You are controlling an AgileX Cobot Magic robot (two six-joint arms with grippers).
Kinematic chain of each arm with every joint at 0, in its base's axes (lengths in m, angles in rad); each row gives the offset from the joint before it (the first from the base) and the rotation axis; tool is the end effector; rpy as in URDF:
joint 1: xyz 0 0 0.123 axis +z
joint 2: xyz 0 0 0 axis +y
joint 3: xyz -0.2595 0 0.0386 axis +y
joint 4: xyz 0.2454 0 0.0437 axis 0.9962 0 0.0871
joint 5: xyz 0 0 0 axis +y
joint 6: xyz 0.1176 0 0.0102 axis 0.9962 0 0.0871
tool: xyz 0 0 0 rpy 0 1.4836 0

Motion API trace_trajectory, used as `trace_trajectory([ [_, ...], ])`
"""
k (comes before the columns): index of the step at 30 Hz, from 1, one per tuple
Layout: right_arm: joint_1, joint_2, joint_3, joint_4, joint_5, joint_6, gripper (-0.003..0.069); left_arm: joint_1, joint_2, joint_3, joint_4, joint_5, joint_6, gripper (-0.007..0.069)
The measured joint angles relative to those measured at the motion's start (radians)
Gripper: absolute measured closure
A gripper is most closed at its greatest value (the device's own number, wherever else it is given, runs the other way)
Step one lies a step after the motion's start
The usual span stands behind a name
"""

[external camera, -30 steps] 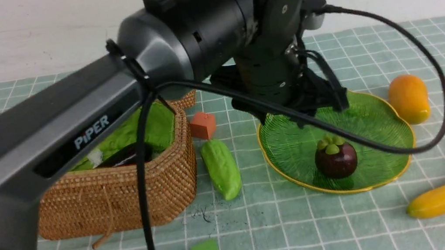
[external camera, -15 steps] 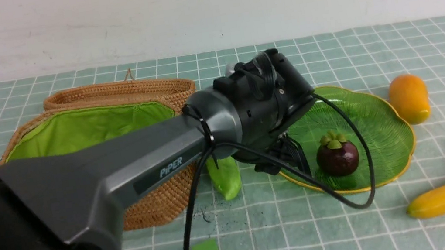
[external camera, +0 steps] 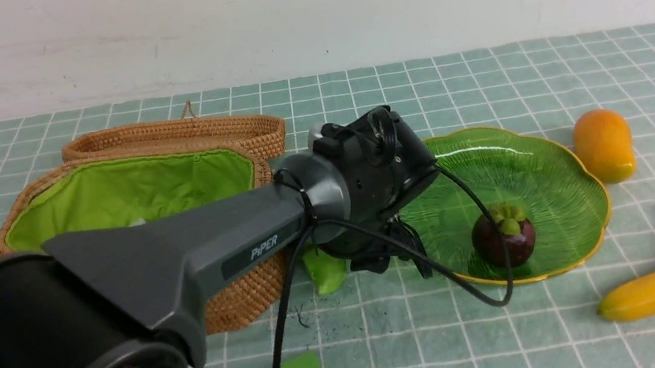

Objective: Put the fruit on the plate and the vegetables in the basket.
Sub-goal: Take a chayote with your left arm and place it on the basket on the left.

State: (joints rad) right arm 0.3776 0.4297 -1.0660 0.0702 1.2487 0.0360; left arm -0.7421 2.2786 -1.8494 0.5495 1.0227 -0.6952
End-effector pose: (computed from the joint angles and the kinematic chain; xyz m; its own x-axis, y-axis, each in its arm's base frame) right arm 0.0468 0.0270 0.3881 -0.4892 -0.1315 -0.8622 -0.3936 0.9155 0.0837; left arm 0.3808 -0.2778 0.1311 -0.8501 0.3219 -0.4168 0.2096 0.9329 0.2930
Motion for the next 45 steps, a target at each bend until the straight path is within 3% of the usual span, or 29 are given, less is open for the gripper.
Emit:
trace_trajectory([
  [2, 0.0, 0.0, 0.0, 0.0, -0.003, -0.001, 0.0456, 0.0, 0.008, 0.0, -0.001, -0.009, 0.0, 0.0071],
  [7, 0.0, 0.0, 0.0, 0.0, -0.004, -0.003, 0.0455, 0.001, 0.018, -0.016, -0.026, -0.001, -0.005, 0.023],
  [10, 0.0, 0.0, 0.0, 0.0, -0.005, -0.003, 0.0452, 0.0, 0.017, -0.051, -0.059, 0.052, 0.0, 0.0228],
  [15, 0.0, 0.0, 0.0, 0.005, -0.023, -0.003, 0.0449, -0.029, -0.048, -0.152, -0.082, 0.161, 0.107, 0.0228],
  [18, 0.0, 0.0, 0.0, 0.017, -0.039, -0.003, 0.0449, -0.064, -0.123, -0.194, -0.091, 0.186, 0.223, 0.0228],
  [20, 0.0, 0.0, 0.0, 0.022, -0.06, -0.003, 0.0448, -0.085, -0.227, -0.191, -0.117, 0.192, 0.365, 0.0228],
  [21, 0.0, 0.0, 0.0, 0.022, -0.066, -0.003, 0.0448, -0.085, -0.245, -0.186, -0.124, 0.193, 0.387, 0.0228],
  [23, 0.0, 0.0, 0.0, 0.022, -0.091, -0.004, 0.0448, -0.066, -0.378, -0.129, -0.164, 0.201, 0.551, 0.0228],
  [24, 0.0, 0.0, 0.0, 0.022, -0.093, -0.004, 0.0448, -0.066, -0.389, -0.123, -0.166, 0.201, 0.566, 0.0228],
  [29, 0.0, 0.0, 0.0, 0.025, -0.115, -0.004, 0.0448, 0.141, -0.66, 0.116, -0.191, 0.21, 1.052, 0.023],
  [32, 0.0, 0.0, 0.0, 0.025, -0.119, -0.008, 0.0448, 0.22, -0.692, 0.185, -0.208, 0.199, 1.197, 0.023],
  [35, 0.0, 0.0, 0.0, 0.026, -0.121, -0.009, 0.0445, 0.387, -0.682, 0.307, -0.28, 0.062, 1.432, 0.023],
  [41, 0.0, 0.0, 0.0, 0.046, -0.122, -0.01, 0.0445, 0.473, -0.59, 0.381, -0.301, -0.107, 1.522, 0.023],
  [45, 0.0, 0.0, 0.0, 0.057, -0.123, -0.01, 0.0445, 0.475, -0.556, 0.384, -0.261, -0.155, 1.489, 0.0156],
])
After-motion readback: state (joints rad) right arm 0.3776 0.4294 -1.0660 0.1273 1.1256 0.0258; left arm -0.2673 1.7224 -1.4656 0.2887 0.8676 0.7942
